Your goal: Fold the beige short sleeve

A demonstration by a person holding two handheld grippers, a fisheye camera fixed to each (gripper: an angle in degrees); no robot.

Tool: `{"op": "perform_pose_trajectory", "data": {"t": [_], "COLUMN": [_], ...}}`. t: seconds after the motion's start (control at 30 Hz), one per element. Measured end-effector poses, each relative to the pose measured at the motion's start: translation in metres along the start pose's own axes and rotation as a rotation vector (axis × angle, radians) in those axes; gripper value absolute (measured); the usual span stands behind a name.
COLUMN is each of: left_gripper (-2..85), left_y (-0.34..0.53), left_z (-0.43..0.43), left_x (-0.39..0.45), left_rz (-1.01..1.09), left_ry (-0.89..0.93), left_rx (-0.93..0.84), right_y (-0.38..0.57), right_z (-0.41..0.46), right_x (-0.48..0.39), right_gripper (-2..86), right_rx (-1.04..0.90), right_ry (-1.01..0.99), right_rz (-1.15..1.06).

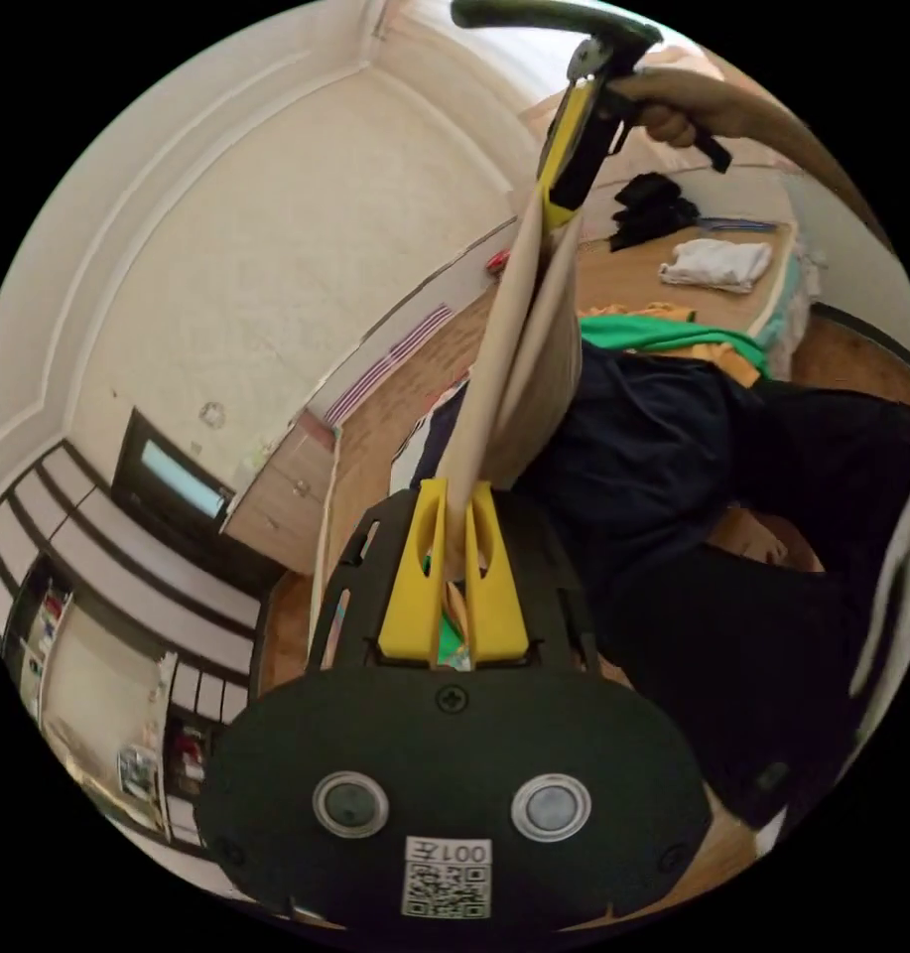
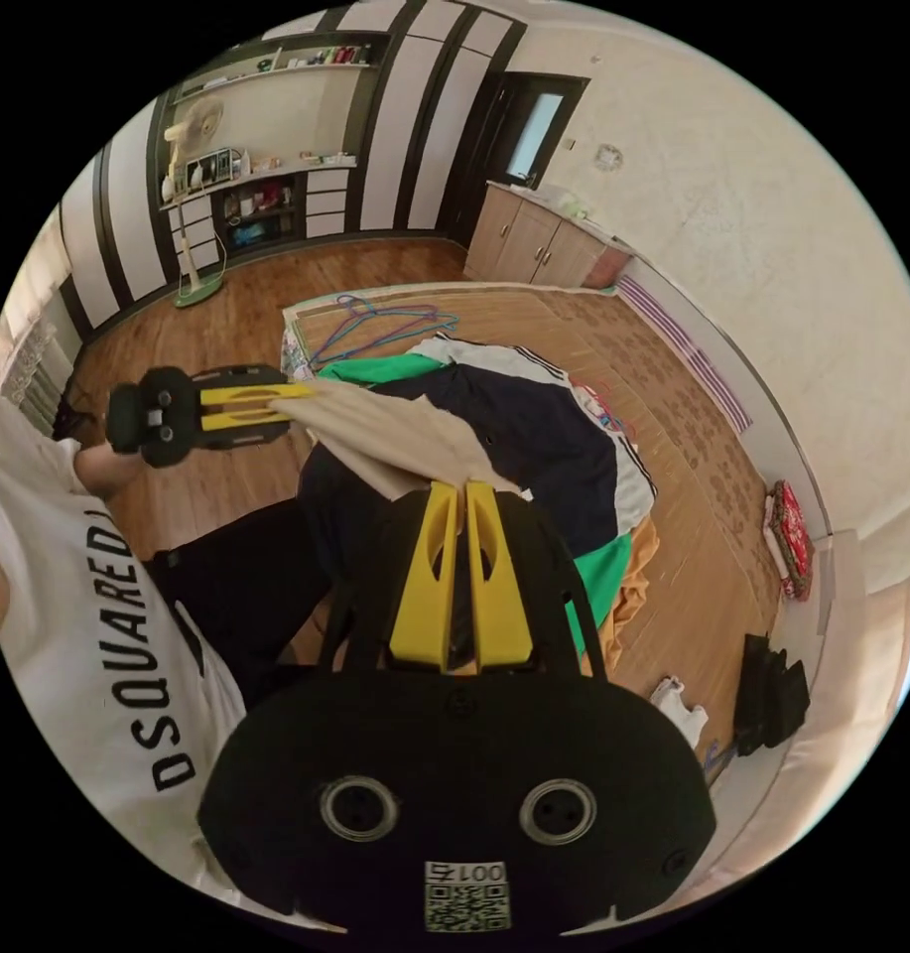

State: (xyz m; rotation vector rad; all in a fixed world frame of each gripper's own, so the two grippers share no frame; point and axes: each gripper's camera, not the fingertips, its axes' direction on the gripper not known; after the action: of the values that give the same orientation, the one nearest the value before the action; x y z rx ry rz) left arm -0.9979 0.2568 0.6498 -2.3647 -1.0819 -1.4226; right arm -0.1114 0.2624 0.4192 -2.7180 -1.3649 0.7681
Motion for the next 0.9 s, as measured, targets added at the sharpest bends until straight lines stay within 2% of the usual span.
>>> {"op": "perform_pose_trajectory", "data": {"t": [0.17, 0.3, 0.43, 0.5, 0.63, 0.77, 0.9], "left_gripper": [0.5, 0.4, 0.3, 0.3, 0.4, 0.5, 0.3], "left_y": [-0.071, -0.151, -0.237, -0.260, -0.282, -0.271, -0.252], "left_z": [-0.031, 0.010, 0.052, 0.053, 0.045, 0.051, 0.058], "left_x": [-0.076, -0.113, -0.136, -0.136, -0.103, -0.026, 0.038], "left_rz": [0.117, 0.234, 0.224, 0.209, 0.268, 0.403, 0.412], "left_ry": [0.340, 0.400, 0.489, 0.497, 0.547, 0.613, 0.752], "left_rx": [0.155, 0.108, 0.038, 0.069, 0.119, 0.032, -0.040], "right_y": [0.035, 0.031, 0.039, 0.054, 0.110, 0.178, 0.246], "right_z": [-0.054, -0.055, -0.057, -0.068, -0.081, -0.051, 0.000], "right_x": [0.043, 0.094, 0.150, 0.162, 0.163, 0.140, 0.116], "right_gripper": [1.0, 1.1, 1.1, 1.2, 1.2, 1.3, 1.2], "right_rx": [0.055, 0.078, 0.128, 0.180, 0.198, 0.074, -0.092], "right_ry": [-0.051, 0.014, 0.121, 0.138, 0.109, -0.046, -0.221], "right_rz": [0.047, 0.090, 0.171, 0.203, 0.216, 0.186, 0.250]}}
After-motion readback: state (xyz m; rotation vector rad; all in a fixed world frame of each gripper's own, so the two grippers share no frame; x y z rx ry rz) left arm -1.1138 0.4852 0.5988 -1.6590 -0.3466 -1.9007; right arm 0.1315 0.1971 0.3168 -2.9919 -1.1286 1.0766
